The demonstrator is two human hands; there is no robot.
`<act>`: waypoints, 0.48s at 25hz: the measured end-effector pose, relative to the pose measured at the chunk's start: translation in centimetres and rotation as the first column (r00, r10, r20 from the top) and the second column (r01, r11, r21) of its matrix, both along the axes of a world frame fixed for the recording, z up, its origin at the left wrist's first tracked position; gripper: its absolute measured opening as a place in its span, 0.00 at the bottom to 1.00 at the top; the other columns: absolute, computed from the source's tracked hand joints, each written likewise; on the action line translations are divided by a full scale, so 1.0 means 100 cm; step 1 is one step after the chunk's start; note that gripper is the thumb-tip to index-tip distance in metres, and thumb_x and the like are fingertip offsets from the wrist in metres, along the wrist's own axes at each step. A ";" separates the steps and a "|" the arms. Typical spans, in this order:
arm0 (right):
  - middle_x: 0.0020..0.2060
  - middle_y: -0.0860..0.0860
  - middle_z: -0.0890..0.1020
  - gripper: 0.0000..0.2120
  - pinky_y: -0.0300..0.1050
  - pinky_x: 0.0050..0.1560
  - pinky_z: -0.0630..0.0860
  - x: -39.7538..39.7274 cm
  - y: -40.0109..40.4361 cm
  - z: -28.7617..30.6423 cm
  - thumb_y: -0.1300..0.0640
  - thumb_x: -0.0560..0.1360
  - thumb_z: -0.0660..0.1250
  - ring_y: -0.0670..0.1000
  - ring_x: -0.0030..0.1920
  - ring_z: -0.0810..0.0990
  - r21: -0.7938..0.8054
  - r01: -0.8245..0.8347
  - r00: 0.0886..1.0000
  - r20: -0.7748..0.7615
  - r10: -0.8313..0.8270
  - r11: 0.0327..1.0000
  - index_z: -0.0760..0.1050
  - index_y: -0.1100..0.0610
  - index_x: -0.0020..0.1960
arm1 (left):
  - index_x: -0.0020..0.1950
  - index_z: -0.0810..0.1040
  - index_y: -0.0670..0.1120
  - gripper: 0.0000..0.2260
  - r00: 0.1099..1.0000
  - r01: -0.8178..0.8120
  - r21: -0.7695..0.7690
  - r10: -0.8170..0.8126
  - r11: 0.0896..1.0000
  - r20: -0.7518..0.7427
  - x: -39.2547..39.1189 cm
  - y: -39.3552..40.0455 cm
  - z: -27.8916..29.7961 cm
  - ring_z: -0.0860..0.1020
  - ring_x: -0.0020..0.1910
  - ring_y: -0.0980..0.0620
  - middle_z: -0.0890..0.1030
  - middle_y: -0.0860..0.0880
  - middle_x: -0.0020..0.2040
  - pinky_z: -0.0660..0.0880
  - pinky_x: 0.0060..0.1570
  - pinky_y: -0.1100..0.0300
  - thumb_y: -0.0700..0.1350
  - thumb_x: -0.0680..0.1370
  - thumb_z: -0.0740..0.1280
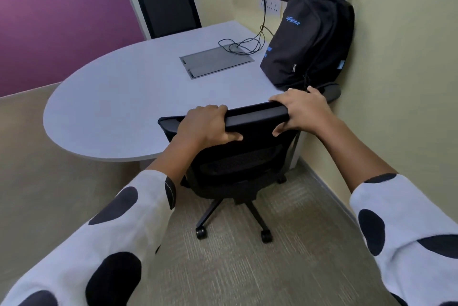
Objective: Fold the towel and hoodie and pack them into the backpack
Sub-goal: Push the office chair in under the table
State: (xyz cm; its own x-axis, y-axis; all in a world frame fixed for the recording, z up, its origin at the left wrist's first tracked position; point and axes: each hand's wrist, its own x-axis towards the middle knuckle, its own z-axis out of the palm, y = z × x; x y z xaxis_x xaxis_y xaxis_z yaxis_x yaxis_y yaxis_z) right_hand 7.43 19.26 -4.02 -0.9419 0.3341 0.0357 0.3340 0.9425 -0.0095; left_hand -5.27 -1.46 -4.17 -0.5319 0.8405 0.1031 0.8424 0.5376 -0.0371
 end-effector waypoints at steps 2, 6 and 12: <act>0.68 0.48 0.72 0.47 0.62 0.73 0.52 -0.003 -0.005 -0.002 0.31 0.60 0.72 0.52 0.72 0.65 0.006 -0.019 0.999 0.030 0.019 1.000 0.61 0.46 0.73 | 0.60 0.72 0.47 0.32 1.000 0.010 0.007 -0.010 1.000 -0.017 -0.006 -0.007 0.000 0.77 0.50 0.43 0.79 0.46 0.52 0.67 0.45 0.53 0.71 0.69 0.63; 0.65 0.49 0.74 0.47 0.61 0.70 0.57 -0.012 -0.015 0.002 0.29 0.60 0.70 0.53 0.67 0.71 0.036 -0.046 0.998 0.037 0.044 0.998 0.61 0.47 0.73 | 0.63 0.71 0.48 0.33 1.000 0.008 0.015 -0.007 1.000 -0.021 -0.018 -0.018 0.002 0.77 0.53 0.43 0.79 0.47 0.54 0.66 0.45 0.53 0.71 0.69 0.62; 0.65 0.48 0.74 0.45 0.59 0.69 0.59 -0.013 -0.021 0.006 0.27 0.61 0.68 0.52 0.66 0.71 0.040 -0.057 0.997 0.054 0.055 0.998 0.61 0.46 0.73 | 0.65 0.70 0.48 0.36 0.999 0.041 -0.011 -0.041 0.999 -0.010 -0.029 -0.022 0.002 0.77 0.52 0.45 0.79 0.48 0.55 0.66 0.43 0.55 0.73 0.68 0.61</act>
State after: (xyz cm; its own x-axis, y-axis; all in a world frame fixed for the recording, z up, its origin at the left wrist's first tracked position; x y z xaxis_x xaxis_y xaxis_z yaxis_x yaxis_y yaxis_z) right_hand 6.17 17.13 -3.45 -0.9600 0.2801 -0.0017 0.2797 0.9590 0.0456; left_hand -8.12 -3.71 -3.92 -0.4958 0.8627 0.0990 0.8633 0.5020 -0.0512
